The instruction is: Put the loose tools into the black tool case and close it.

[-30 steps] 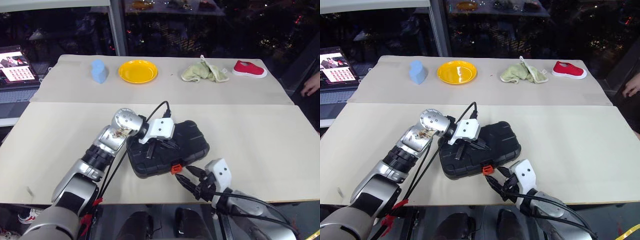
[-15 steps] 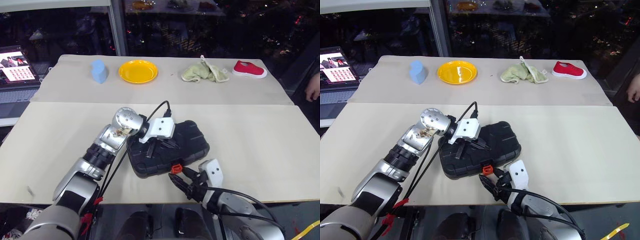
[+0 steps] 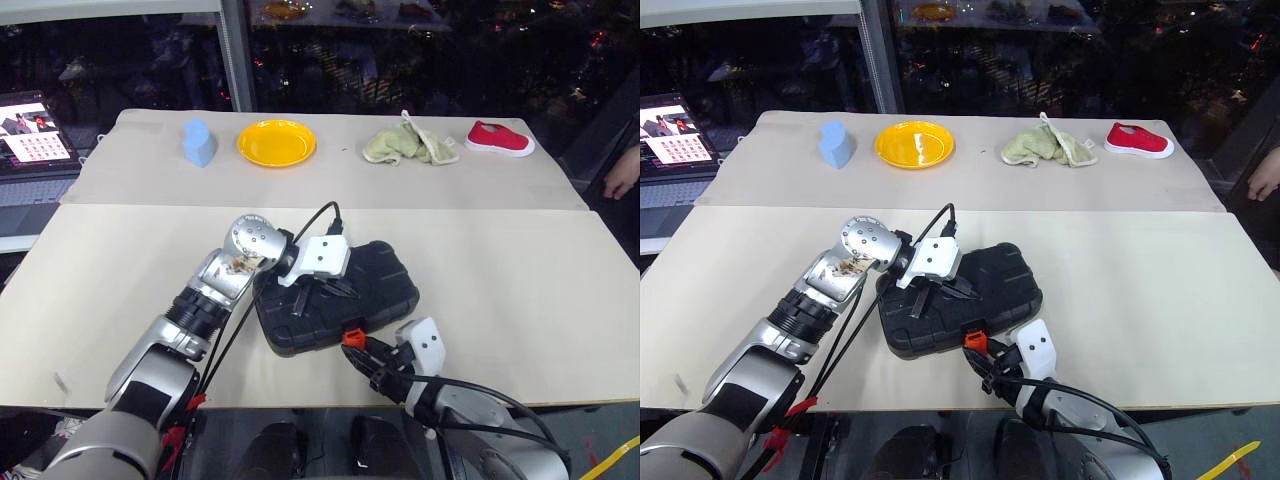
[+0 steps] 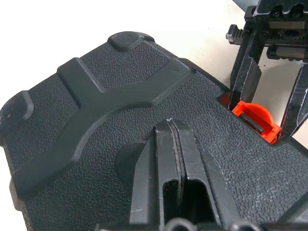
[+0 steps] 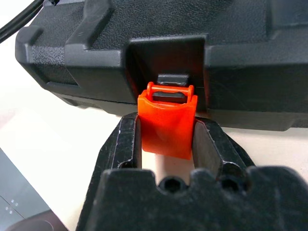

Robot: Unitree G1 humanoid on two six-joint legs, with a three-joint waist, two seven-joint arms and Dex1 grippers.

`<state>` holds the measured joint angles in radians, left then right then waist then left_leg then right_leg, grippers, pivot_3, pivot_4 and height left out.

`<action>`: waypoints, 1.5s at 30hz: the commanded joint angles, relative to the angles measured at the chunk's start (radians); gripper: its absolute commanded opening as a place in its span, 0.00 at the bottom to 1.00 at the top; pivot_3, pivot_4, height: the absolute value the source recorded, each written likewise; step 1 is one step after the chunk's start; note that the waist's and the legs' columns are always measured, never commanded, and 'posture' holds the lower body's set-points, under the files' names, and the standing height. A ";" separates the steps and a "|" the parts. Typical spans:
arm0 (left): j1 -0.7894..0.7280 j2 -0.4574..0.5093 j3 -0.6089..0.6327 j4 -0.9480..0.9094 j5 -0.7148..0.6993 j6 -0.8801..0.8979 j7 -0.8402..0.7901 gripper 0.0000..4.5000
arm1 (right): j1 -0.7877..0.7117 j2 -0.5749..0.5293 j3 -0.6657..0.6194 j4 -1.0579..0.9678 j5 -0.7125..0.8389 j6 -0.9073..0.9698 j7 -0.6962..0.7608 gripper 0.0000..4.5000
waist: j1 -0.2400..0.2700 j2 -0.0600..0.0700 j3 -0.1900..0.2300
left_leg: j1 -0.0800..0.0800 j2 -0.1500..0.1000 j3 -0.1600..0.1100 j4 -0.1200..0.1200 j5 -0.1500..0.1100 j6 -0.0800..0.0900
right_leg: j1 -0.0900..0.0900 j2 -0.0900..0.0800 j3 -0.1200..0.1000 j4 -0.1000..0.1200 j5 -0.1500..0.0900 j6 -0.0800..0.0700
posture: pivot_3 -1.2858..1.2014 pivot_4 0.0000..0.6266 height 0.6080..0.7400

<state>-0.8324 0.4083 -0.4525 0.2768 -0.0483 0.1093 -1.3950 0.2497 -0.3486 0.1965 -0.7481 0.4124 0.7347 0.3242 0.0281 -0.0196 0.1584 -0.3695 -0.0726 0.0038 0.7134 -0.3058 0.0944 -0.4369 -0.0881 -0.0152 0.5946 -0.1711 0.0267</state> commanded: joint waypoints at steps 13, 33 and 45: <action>0.034 0.001 -0.063 0.057 0.068 0.013 -0.001 0.00 | 0.010 -0.051 -0.007 -0.126 -0.012 -0.075 0.021 0.26 | 0.010 0.000 0.000 | 0.000 -0.001 0.000 0.000 -0.001 0.001 | 0.000 0.000 0.000 0.000 0.000 -0.001 | 0.52 0.24 1.00; 0.033 -0.002 -0.062 0.075 0.073 -0.007 0.003 0.00 | 0.048 -0.064 -0.008 -0.157 -0.007 -0.102 0.027 0.26 | 0.010 0.000 0.000 | 0.000 -0.002 0.000 0.000 0.000 -0.001 | 0.000 0.000 0.000 0.000 0.001 -0.004 | 0.52 0.24 1.00; 0.027 -0.008 -0.062 0.085 0.073 -0.012 0.007 0.00 | 0.021 -0.060 -0.009 -0.128 -0.025 -0.132 0.036 0.26 | 0.011 0.000 0.000 | 0.000 -0.002 0.001 0.000 0.000 -0.002 | 0.000 0.000 -0.001 0.000 0.001 -0.004 | 0.52 0.24 1.00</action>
<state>-0.8378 0.3869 -0.4543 0.2965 -0.0483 0.0819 -1.3879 0.2923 -0.4170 0.1970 -0.8045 0.3744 0.6819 0.3354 0.0386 -0.0196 0.1585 -0.3698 -0.0750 0.0044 0.7137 -0.3058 0.0928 -0.4371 -0.0879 -0.0158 0.5947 -0.1698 0.0231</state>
